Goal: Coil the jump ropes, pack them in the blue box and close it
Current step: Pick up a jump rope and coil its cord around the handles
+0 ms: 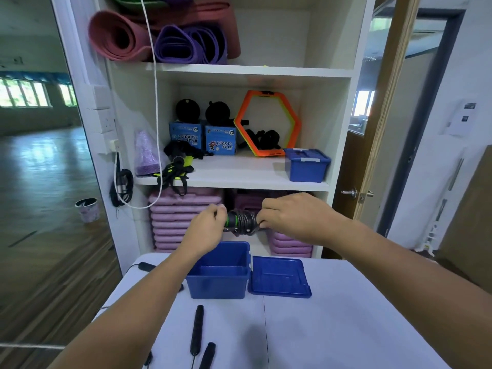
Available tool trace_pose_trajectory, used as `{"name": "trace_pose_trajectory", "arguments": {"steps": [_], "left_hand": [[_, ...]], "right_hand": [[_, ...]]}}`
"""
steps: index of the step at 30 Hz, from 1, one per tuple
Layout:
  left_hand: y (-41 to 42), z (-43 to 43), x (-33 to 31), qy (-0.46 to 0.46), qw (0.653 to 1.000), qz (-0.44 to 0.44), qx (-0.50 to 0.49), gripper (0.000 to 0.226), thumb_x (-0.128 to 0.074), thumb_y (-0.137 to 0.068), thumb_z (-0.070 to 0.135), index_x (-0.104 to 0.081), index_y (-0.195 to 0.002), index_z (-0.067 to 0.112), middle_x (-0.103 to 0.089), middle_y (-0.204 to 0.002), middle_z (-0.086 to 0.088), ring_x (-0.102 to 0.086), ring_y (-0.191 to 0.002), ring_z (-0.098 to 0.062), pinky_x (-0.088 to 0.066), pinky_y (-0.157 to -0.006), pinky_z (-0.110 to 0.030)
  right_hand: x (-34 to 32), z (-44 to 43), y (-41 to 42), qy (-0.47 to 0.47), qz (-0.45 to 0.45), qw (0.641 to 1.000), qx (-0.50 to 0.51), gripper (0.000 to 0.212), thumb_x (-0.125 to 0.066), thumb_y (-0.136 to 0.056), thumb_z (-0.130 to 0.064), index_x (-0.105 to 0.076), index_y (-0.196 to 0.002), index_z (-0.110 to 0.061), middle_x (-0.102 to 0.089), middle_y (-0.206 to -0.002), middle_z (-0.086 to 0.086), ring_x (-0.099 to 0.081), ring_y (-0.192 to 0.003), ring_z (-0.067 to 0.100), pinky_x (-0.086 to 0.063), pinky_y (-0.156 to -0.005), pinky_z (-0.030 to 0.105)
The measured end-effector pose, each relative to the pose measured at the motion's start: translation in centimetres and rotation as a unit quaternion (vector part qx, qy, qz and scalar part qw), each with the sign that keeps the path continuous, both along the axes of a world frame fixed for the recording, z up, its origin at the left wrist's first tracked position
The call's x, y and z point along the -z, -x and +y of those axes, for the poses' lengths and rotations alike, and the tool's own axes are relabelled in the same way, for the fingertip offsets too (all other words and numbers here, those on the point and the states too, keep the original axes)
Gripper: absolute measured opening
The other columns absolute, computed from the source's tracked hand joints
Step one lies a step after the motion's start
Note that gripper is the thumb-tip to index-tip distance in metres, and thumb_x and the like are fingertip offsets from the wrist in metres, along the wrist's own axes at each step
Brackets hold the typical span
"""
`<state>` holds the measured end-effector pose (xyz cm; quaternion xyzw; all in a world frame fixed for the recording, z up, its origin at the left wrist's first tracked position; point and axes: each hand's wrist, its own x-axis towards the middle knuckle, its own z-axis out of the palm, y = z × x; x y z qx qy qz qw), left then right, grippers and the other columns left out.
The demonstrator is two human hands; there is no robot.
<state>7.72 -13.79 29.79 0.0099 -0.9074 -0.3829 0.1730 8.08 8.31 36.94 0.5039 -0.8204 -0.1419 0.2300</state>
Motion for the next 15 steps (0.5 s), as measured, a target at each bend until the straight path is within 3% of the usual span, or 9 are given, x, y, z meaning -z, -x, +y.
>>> {"name": "trace_pose_trajectory", "arguments": {"steps": [4,7,12,15], "left_hand": [[0.4,0.3,-1.1,-0.252,0.965,-0.049,-0.051,0.035,-0.028,-0.104,0.027,-0.046,-0.080,0.009,-0.043,-0.065,-0.005,-0.043,-0.057,-0.022,-0.038,-0.048,-0.027],[0.8,0.8,-1.3,-0.325,0.941,-0.073,-0.066,0.036,-0.027,-0.104,0.030,-0.048,-0.082,0.010,-0.043,-0.070,-0.007,-0.039,-0.058,-0.021,-0.039,-0.052,-0.029],[1.3,2.4,0.5,-0.180,0.981,-0.070,-0.028,0.041,-0.027,-0.102,0.038,-0.041,-0.075,0.012,-0.037,-0.065,-0.005,-0.037,-0.058,-0.023,-0.038,-0.055,-0.034],[0.7,3.6,1.6,-0.084,0.995,-0.052,0.014,0.046,-0.024,-0.104,0.045,-0.038,-0.070,0.017,-0.040,-0.061,0.000,-0.040,-0.056,-0.021,-0.043,-0.060,-0.038]], "right_hand": [[1.1,0.1,-0.5,0.006,-0.086,0.995,0.054,0.038,-0.032,-0.103,-0.040,-0.060,-0.122,-0.023,-0.060,-0.119,-0.004,-0.062,-0.099,0.022,-0.052,-0.079,0.041],[1.9,0.1,-0.9,0.038,-0.125,0.990,0.054,0.032,-0.037,-0.105,-0.037,-0.062,-0.120,-0.024,-0.060,-0.116,-0.007,-0.060,-0.099,0.017,-0.050,-0.080,0.038],[1.0,-0.4,-0.7,0.146,-0.154,0.977,0.029,0.025,-0.047,-0.102,-0.031,-0.068,-0.113,-0.021,-0.063,-0.109,-0.006,-0.060,-0.096,0.015,-0.050,-0.083,0.037],[0.0,-0.2,0.1,0.193,-0.158,0.968,0.040,0.024,-0.051,-0.101,-0.029,-0.069,-0.112,-0.018,-0.065,-0.108,-0.006,-0.058,-0.097,0.009,-0.045,-0.085,0.024]]}}
